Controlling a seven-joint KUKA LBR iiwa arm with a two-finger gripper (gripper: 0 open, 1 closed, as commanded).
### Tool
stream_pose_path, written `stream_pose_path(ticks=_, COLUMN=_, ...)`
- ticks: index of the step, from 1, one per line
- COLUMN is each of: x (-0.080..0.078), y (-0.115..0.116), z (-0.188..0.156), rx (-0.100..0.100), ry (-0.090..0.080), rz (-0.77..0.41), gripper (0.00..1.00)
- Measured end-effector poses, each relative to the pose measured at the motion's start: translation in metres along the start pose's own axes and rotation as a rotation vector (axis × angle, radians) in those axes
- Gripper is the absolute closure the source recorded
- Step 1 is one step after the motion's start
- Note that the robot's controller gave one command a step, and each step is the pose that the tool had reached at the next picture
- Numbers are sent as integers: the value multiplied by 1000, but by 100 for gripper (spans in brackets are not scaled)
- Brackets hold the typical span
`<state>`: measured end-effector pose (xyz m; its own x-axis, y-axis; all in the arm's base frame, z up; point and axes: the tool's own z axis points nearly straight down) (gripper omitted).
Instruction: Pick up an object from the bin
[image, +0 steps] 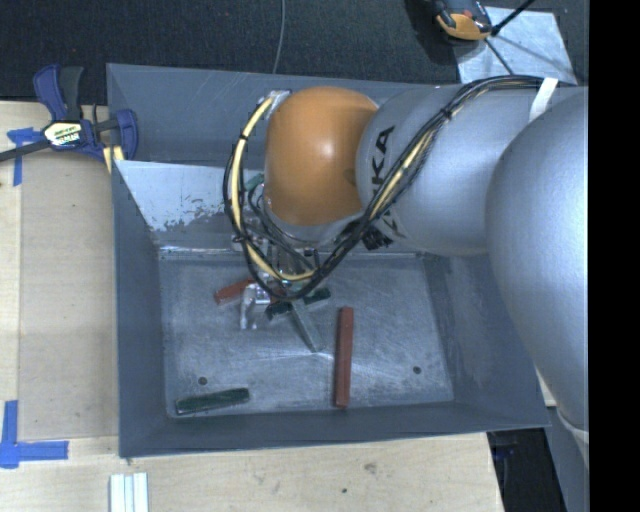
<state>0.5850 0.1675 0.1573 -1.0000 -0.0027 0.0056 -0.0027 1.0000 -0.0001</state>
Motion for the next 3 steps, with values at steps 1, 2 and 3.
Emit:
stream_pose_path(ticks=1, x=-2, y=-1, z=-5, rx=-1, ry=-8, rz=2, gripper=0)
stream_pose_path(ticks=2, x=-22, y=-42, z=80, rx=-3, ry=-23, rz=-40, gripper=100)
stream_pose_path(ticks=3, x=-22, y=-42, z=80, rx=-4, ry=-23, rz=-40, gripper=100)
